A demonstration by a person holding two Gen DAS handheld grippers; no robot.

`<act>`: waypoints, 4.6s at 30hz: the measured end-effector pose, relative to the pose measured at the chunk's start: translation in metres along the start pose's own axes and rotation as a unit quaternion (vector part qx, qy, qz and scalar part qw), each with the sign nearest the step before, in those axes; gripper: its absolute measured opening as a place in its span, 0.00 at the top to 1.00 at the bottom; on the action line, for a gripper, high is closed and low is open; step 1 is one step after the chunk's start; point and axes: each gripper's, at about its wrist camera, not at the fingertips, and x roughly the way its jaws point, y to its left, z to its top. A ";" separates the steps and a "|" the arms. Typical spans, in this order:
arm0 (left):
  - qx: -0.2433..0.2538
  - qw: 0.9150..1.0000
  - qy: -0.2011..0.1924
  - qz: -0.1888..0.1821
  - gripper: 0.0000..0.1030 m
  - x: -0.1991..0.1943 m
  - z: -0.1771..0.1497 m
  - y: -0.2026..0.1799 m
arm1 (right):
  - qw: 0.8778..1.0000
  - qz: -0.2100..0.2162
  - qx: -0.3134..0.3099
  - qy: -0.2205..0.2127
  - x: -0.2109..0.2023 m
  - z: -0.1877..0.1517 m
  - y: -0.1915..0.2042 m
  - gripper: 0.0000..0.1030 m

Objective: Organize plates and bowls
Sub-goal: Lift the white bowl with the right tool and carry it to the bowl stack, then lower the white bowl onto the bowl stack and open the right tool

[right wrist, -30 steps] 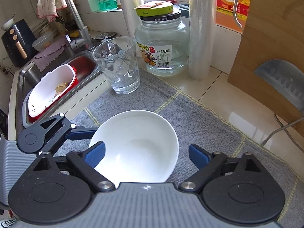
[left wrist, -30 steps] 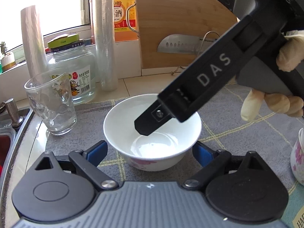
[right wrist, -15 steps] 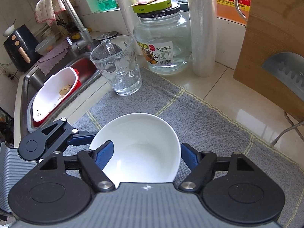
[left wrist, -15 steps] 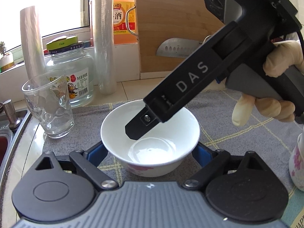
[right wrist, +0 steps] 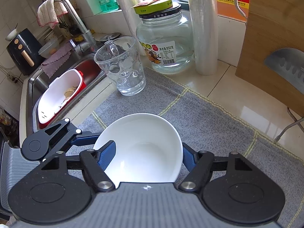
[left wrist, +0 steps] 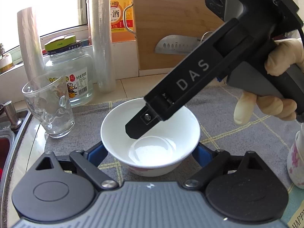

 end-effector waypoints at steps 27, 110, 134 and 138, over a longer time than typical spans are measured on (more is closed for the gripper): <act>0.043 0.998 0.007 -0.037 0.09 -0.069 0.008 -0.055 | 0.999 -0.009 0.023 -0.032 -0.088 -0.053 0.033 0.24; 0.157 0.961 0.047 -0.225 0.04 -0.074 0.004 -0.184 | 0.976 -0.143 0.149 -0.075 -0.198 -0.205 -0.003 0.04; 0.194 0.954 0.037 -0.227 0.03 -0.076 -0.024 -0.161 | 0.965 -0.237 0.068 -0.088 -0.205 -0.223 0.033 0.00; 0.209 0.945 0.063 -0.243 0.03 -0.062 -0.035 -0.160 | 0.963 -0.238 0.080 -0.099 -0.223 -0.241 0.033 0.00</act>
